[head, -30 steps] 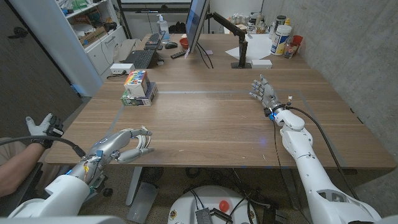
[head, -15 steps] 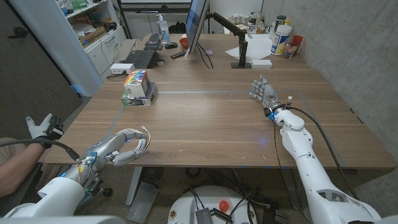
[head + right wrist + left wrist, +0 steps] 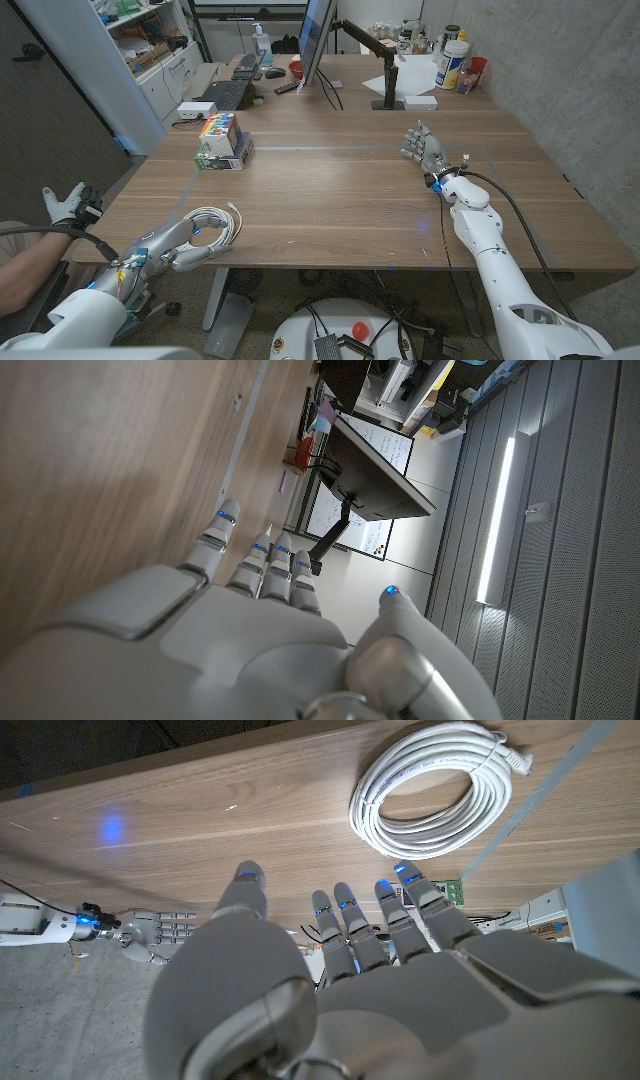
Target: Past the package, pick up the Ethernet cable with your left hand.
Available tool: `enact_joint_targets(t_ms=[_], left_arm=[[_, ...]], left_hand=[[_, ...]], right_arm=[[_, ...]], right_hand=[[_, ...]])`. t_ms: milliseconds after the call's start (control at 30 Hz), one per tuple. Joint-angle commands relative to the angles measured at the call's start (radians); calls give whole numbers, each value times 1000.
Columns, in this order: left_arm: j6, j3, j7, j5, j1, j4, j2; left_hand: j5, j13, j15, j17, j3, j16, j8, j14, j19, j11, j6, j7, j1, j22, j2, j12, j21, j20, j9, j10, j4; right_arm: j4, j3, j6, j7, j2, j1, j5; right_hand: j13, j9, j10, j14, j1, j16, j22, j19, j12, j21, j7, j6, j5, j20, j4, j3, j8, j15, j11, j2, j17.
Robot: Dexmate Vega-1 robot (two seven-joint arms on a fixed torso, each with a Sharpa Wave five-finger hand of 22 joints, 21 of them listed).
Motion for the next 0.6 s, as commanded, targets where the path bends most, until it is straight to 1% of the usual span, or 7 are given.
enact_joint_targets(t_ms=[33,100,133,200,233,333,600], left_arm=[[-73,-10,97,120,50,21,-32],[-80,-9,96,125,48,23,-39],[-95,-10,125,159,59,33,-42],[-101,-10,124,164,56,34,-48],[-110,-11,142,192,64,43,-51],[-122,-15,150,216,67,53,-58],[-146,-27,152,232,68,69,-80]], left_hand=[[9,5,-121,3,-1,-2,-3,4,5,-3,-9,-3,3,2,-2,-2,-1,-5,3,-2,-4],[10,5,-123,3,0,-3,-2,4,6,-4,-9,-4,6,2,-2,-1,-1,-7,3,-1,-6],[11,6,-129,3,1,-2,-1,8,8,-8,-6,-8,12,2,-1,0,-1,-9,3,2,-9],[12,8,-131,2,0,-3,-1,9,12,-9,-5,-8,16,2,-3,1,0,-14,3,7,-11],[12,8,-133,2,-1,-2,-1,10,13,-11,-5,-9,17,2,-4,1,0,-15,3,8,-12],[13,9,-139,2,-2,-2,0,13,17,-14,-3,-10,19,2,-4,3,1,-19,3,11,-13],[15,12,-144,3,-5,-1,3,18,18,-19,2,-13,23,2,-6,4,0,-21,4,15,-14]], right_arm=[[3,0,0,-3,0,2,-2],[3,0,0,-3,0,2,-2],[2,1,-1,-6,1,1,-3],[2,1,-1,-6,1,1,-3],[3,0,2,-4,0,1,-3],[1,0,0,-5,0,1,-3],[1,0,-1,-8,1,1,-4]], right_hand=[[1,4,-8,-5,-3,3,3,-3,5,0,2,-4,5,-4,-3,-4,3,-3,0,-1,0],[1,4,-8,-5,-3,3,3,-3,5,0,1,-5,5,-4,-3,-4,3,-2,0,-1,0],[1,4,-8,-5,-3,3,3,-3,5,0,1,-5,5,-4,-3,-4,3,-2,0,-1,0],[1,4,-8,-6,-3,3,3,-4,5,0,1,-5,6,-4,-3,-4,3,-2,0,-1,0],[1,4,-8,-5,-3,3,3,-4,5,0,1,-5,6,-3,-3,-4,3,-2,0,-1,0],[1,4,-8,-6,-3,3,3,-4,5,0,1,-5,6,-3,-3,-4,3,-2,1,-1,0],[1,4,-9,-5,-3,3,3,-4,5,0,0,-7,6,-3,-3,-4,3,-3,-1,-1,0]])
